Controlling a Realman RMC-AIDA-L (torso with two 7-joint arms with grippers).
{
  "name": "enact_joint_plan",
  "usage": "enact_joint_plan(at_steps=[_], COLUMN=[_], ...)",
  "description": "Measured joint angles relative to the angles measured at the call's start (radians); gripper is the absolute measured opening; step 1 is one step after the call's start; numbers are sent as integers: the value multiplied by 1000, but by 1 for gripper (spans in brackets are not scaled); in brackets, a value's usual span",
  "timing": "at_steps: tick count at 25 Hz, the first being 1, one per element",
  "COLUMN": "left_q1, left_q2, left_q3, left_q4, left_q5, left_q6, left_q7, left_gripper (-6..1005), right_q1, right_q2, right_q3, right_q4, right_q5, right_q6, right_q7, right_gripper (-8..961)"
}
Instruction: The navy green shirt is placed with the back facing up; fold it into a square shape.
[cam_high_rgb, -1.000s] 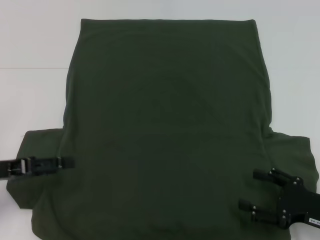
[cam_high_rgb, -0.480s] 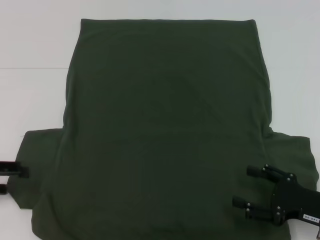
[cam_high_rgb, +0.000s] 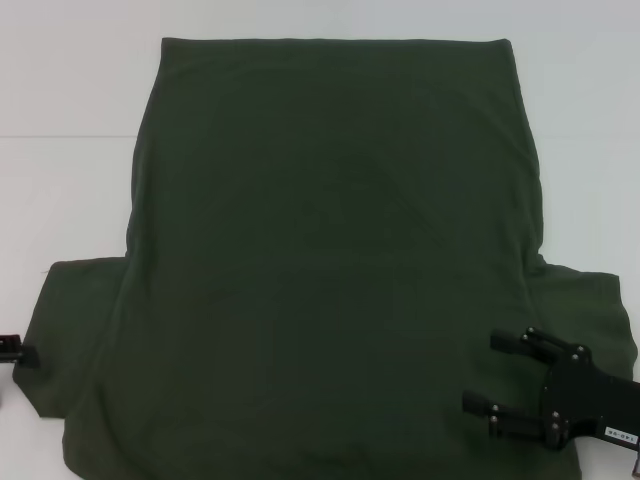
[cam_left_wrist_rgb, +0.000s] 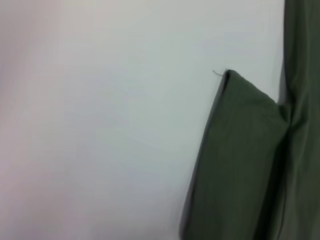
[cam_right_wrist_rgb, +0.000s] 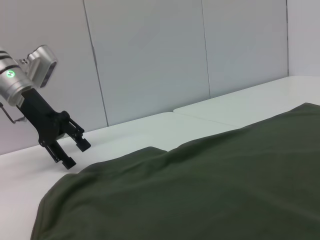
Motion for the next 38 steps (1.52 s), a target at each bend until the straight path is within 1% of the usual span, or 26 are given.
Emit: enact_joint_plan(at_steps=[8, 38], left_q1=[-3, -45], left_q2=[1, 2], left_q3=[0, -2], left_q4=[-40, -113], left_q5=[1, 1], left_q6=[-46, -88], left_q7=[3, -7], left_gripper=[844, 845], right_q1=[0, 0], right_q2=[-1, -2], right_q3=[0, 1], right_q4=[0, -2], right_q5=[-1, 2], right_q6=[1, 9], right_q7=[0, 0], right_gripper=[922, 921])
